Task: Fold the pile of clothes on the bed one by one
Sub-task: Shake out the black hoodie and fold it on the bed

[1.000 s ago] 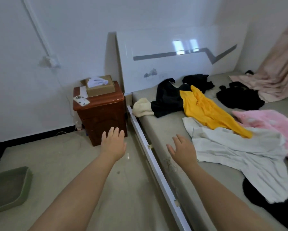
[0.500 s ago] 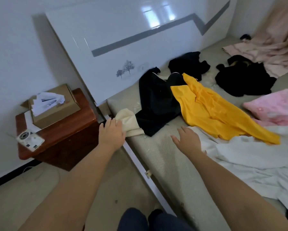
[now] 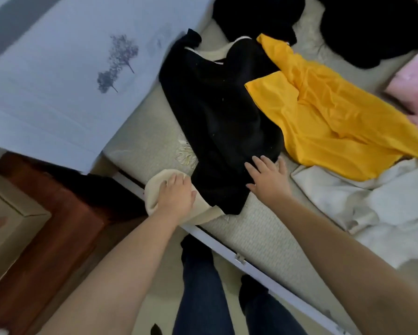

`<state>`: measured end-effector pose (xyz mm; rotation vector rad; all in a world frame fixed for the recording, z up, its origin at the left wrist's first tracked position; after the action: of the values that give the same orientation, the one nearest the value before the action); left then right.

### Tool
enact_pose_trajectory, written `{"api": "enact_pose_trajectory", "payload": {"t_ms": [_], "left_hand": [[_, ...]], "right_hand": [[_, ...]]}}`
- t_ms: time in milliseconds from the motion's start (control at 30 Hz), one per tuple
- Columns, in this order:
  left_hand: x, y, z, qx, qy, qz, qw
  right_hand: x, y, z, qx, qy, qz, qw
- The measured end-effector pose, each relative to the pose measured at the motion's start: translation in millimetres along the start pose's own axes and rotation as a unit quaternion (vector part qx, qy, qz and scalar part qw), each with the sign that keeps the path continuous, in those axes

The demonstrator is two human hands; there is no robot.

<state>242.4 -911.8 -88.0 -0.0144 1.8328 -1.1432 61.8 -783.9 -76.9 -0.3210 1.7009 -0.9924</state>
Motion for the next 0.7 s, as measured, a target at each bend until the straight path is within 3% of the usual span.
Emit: {"api": "enact_pose_trajectory", "payload": {"t_ms": [167, 233, 433, 533, 700], "left_hand": [[35, 21, 17, -0.018, -0.021, 0.075, 0.997], [36, 28, 20, -0.042, -0.012, 0.071, 0.997], [33, 14, 20, -0.159, 0.009, -0.047, 0.986], [18, -12, 12, -0.244, -0.003, -0.119, 0.962], [-25, -86, -38, -0.25, 0.032, -0.28, 0.926]], "right_hand": [[31, -5, 10, 0.016, 0.053, -0.014, 0.998], [32, -5, 6, 0.008, 0.054, -0.013, 0.998], [15, -7, -11, 0.053, 0.038, -0.086, 0.994], [-8, -21, -23, 0.105, 0.046, -0.188, 0.975], [-80, -65, -63, 0.172, 0.094, -0.362, 0.911]]}}
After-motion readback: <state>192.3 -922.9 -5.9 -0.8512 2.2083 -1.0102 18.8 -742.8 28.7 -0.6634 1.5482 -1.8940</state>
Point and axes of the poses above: each hand's wrist, its own x-axis towards the middle knuckle, its own y-axis out of the palm, z = x × y, the point moved 1 cm from there along x, towards the middle knuckle, and after that the axes turned 14 degrees about z, right-handed, at the moved point
